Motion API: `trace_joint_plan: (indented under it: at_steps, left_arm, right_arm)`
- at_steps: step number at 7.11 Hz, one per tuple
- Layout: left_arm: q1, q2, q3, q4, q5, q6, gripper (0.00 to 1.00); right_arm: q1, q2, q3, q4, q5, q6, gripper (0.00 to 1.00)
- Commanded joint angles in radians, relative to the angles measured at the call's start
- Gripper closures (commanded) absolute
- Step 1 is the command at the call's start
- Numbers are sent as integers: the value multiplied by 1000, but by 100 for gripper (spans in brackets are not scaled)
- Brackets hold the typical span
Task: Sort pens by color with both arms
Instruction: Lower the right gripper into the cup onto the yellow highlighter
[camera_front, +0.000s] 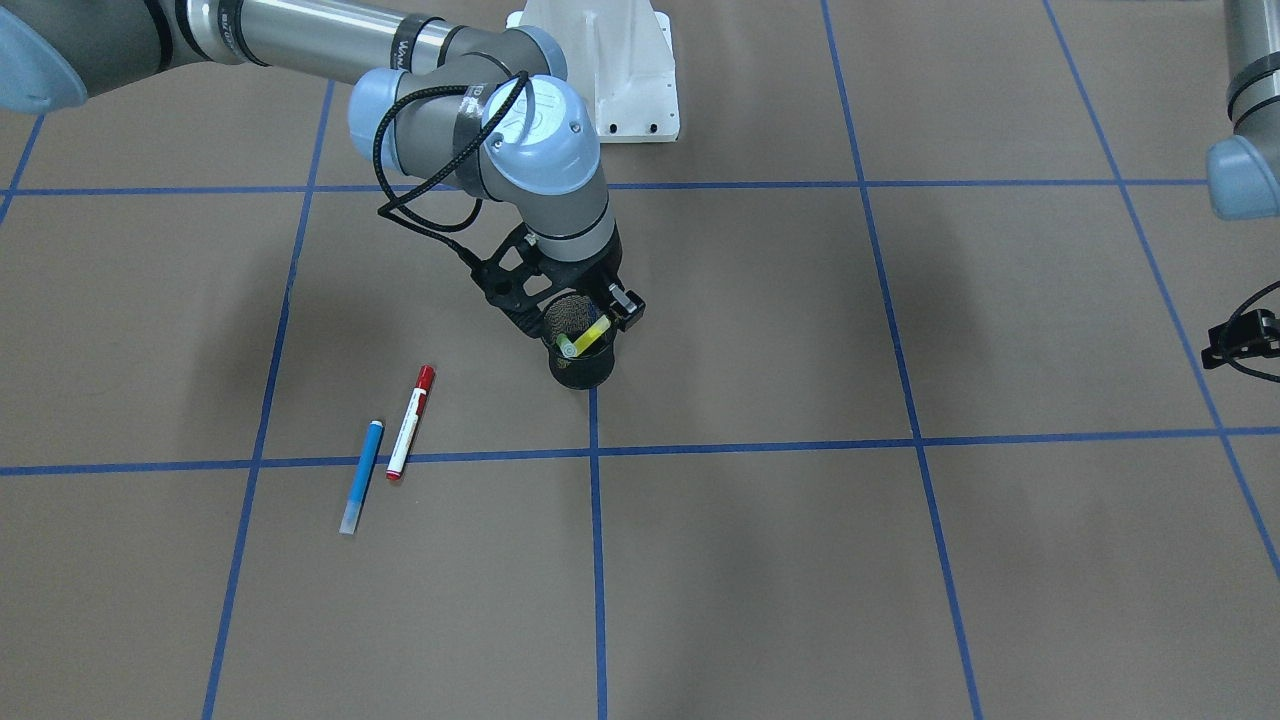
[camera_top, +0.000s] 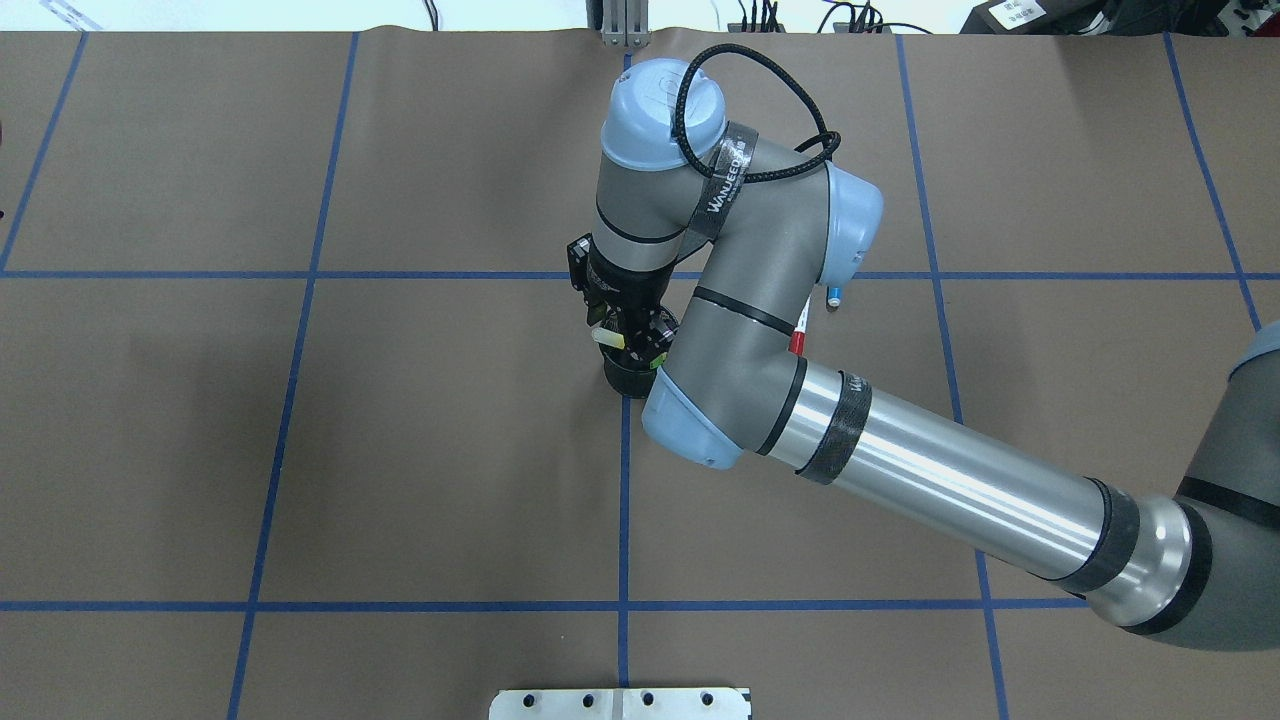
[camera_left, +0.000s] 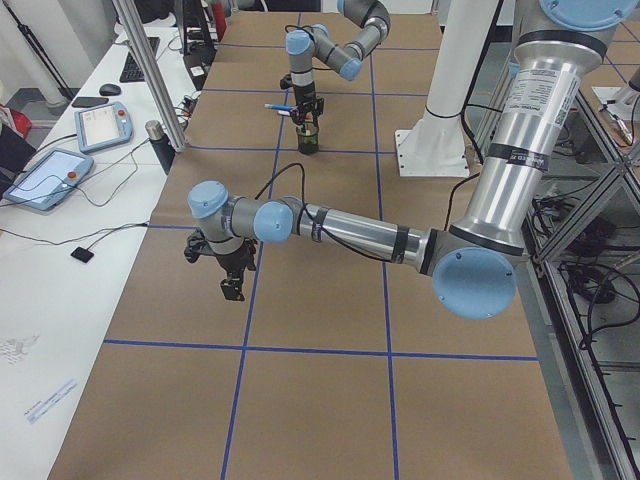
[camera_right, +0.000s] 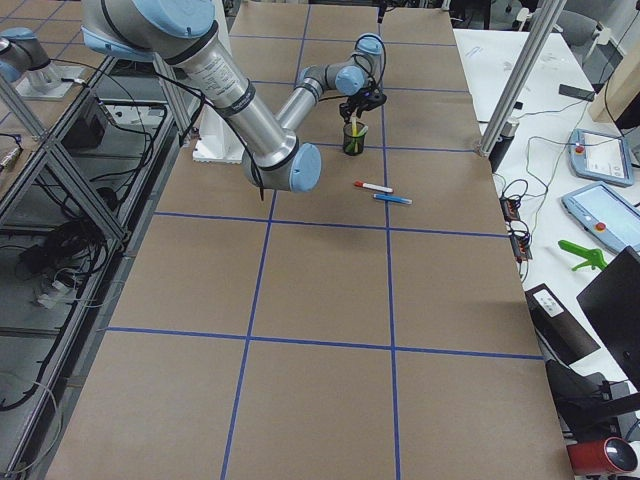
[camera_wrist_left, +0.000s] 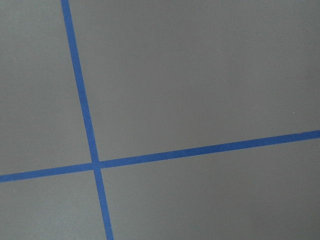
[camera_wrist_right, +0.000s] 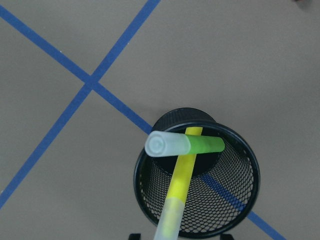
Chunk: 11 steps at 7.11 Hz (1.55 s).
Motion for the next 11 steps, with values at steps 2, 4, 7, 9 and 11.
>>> trace_joint_plan:
  at_steps: [2,4,7,9,11]
  left_arm:
    - [0,5,-4,0,0,0,0]
    - [0,5,-6,6,-2,0,0]
    - [0,5,-6,7,-2,0,0]
    - [0,5,-6,6,-2,0,0]
    - [0,5,-6,4,-2,0,0]
  right_arm:
    - [0,-5,-2,37,0,-3,45]
    - [0,-11,-6,43,-3,-19,45]
    - [-3,0,-10,65,-5,-19,47]
    - [-5,3,-51,104,-5,-19,48]
    - [-5,14,-54,105,-3,-14,51]
